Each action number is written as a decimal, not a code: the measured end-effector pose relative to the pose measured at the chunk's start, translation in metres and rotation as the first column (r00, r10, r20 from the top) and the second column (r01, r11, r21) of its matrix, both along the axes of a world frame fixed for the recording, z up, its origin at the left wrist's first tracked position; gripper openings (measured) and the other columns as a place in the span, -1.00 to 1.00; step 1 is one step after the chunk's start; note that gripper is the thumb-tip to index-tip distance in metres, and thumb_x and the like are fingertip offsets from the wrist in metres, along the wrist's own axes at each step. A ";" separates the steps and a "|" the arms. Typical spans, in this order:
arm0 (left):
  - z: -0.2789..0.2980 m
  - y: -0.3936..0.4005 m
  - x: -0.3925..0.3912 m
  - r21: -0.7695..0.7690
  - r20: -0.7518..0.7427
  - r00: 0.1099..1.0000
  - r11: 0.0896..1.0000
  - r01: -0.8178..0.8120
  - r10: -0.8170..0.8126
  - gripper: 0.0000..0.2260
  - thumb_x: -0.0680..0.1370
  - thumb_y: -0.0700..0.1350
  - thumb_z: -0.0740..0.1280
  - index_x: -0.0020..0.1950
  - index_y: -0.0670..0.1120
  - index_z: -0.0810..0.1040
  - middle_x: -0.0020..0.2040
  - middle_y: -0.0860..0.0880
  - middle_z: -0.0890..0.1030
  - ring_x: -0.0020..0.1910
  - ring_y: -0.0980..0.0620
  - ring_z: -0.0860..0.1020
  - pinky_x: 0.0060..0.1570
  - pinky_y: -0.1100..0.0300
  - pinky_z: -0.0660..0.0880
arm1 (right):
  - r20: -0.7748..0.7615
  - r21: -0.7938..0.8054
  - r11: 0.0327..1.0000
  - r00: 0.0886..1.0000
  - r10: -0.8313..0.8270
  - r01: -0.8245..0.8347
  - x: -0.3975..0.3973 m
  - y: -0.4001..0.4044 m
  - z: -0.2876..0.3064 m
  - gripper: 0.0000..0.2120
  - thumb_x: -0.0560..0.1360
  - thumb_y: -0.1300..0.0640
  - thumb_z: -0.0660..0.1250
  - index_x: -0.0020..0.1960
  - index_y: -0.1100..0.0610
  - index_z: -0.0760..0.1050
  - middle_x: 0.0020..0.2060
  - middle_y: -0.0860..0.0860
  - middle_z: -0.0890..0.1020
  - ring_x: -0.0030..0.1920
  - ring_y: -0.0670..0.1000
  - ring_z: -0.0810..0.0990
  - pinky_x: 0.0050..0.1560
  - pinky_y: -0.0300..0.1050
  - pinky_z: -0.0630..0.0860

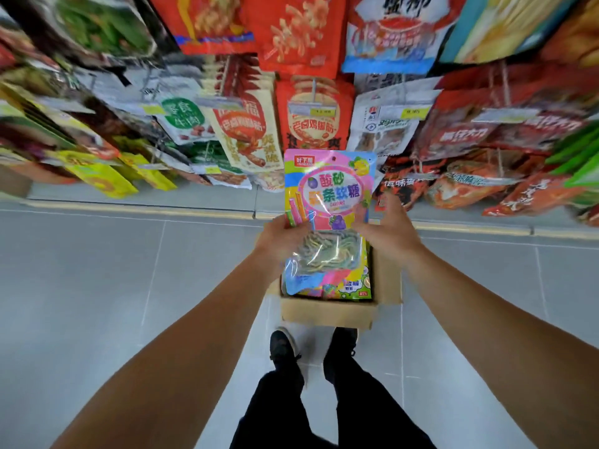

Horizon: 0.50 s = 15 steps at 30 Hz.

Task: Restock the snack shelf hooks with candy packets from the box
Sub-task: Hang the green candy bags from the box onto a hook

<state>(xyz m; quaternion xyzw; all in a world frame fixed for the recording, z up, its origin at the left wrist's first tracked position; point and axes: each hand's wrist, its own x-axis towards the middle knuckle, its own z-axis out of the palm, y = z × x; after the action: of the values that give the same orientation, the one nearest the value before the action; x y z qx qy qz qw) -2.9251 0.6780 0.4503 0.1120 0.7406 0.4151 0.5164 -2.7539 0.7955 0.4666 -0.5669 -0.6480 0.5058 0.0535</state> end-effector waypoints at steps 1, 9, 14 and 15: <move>0.015 -0.002 -0.003 0.059 0.055 0.998 0.998 -0.027 0.023 -0.72 0.38 -0.06 0.47 0.06 -0.10 0.67 0.06 -0.21 0.68 0.07 -0.19 0.63 0.20 -0.16 0.52 | -0.041 -0.058 0.998 0.999 -0.036 0.033 -0.002 -0.001 0.010 -0.28 0.37 -0.12 0.44 0.43 0.01 0.22 0.32 0.03 0.45 0.27 0.07 0.48 0.14 -0.04 0.42; 0.123 -0.025 -0.038 0.293 0.242 0.968 0.947 -0.132 0.061 -0.74 0.52 -0.26 0.38 0.20 -0.27 0.56 0.12 -0.26 0.56 0.09 -0.20 0.51 0.26 -0.21 0.39 | -0.400 -0.149 0.988 0.912 -0.089 0.031 -0.025 -0.029 0.110 -0.94 0.45 0.11 0.45 -0.17 0.08 0.60 -0.23 0.02 0.70 -0.11 0.04 0.69 -0.06 -0.04 0.56; 0.174 -0.031 -0.061 0.407 0.178 0.984 0.908 -0.098 0.026 -0.85 0.58 -0.29 0.31 0.11 -0.17 0.60 0.03 -0.12 0.66 0.08 -0.13 0.57 0.24 -0.11 0.45 | -0.464 -0.024 0.999 0.885 -0.040 0.033 -0.043 -0.047 0.174 -0.97 0.52 0.15 0.41 -0.09 0.05 0.58 -0.19 -0.08 0.69 -0.09 -0.09 0.66 -0.13 -0.28 0.50; 0.190 -0.031 -0.069 0.439 0.153 0.988 0.895 -0.078 0.011 -0.86 0.58 -0.28 0.31 0.10 -0.17 0.61 0.03 -0.13 0.67 0.09 -0.15 0.58 0.25 -0.13 0.45 | -0.473 0.021 0.999 0.881 -0.020 0.034 -0.048 -0.050 0.193 -0.95 0.53 0.15 0.39 -0.10 0.04 0.56 -0.19 -0.10 0.68 -0.10 -0.11 0.65 -0.16 -0.31 0.48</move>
<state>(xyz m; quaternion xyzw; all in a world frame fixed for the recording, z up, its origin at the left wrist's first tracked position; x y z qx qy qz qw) -2.9945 0.6467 0.6405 0.1789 0.5890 0.5916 0.5207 -2.8021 0.7456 0.6596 -0.4347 -0.6147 0.6187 0.2246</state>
